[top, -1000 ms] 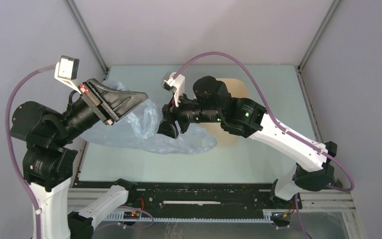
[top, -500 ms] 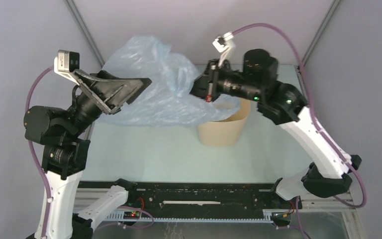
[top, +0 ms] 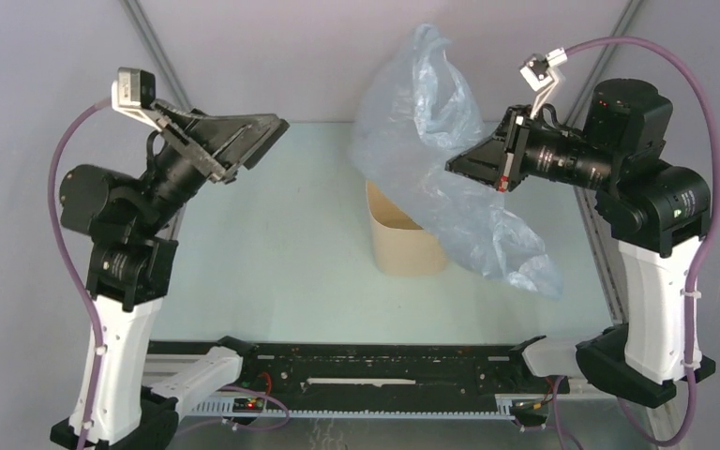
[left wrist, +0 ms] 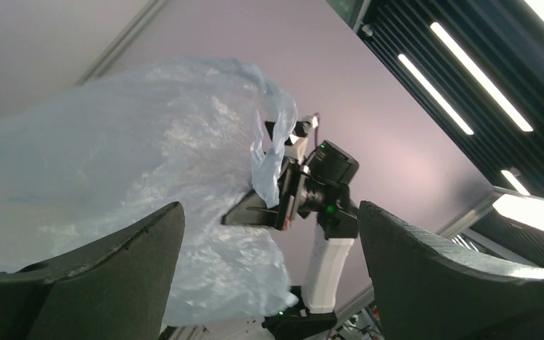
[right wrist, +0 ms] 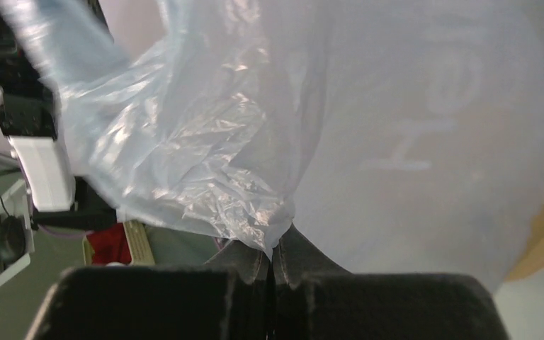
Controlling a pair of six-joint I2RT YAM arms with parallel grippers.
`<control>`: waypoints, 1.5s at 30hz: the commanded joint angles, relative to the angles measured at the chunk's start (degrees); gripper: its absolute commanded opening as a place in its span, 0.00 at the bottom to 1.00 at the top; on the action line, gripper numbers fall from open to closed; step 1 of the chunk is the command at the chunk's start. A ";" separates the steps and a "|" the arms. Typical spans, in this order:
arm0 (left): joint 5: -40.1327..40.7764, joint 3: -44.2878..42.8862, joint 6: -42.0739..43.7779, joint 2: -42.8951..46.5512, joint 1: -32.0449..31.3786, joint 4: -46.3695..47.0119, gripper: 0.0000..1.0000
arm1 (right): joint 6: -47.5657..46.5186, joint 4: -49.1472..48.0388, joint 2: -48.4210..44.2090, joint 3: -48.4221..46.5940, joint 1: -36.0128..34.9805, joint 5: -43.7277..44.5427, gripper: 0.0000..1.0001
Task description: Put the trash bags into the trash bin
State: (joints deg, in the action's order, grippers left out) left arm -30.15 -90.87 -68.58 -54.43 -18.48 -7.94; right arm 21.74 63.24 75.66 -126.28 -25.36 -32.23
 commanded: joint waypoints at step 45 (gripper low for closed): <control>5.01 -2.64 23.94 -30.11 -9.91 -17.83 0.70 | -1.99 -23.10 18.21 12.19 13.34 -25.93 0.00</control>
State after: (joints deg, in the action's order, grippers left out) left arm -23.18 -89.38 -48.42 -87.44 -27.70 -28.58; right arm 27.07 38.50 91.85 -109.12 -9.04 -56.58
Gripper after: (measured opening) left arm 0.664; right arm 0.006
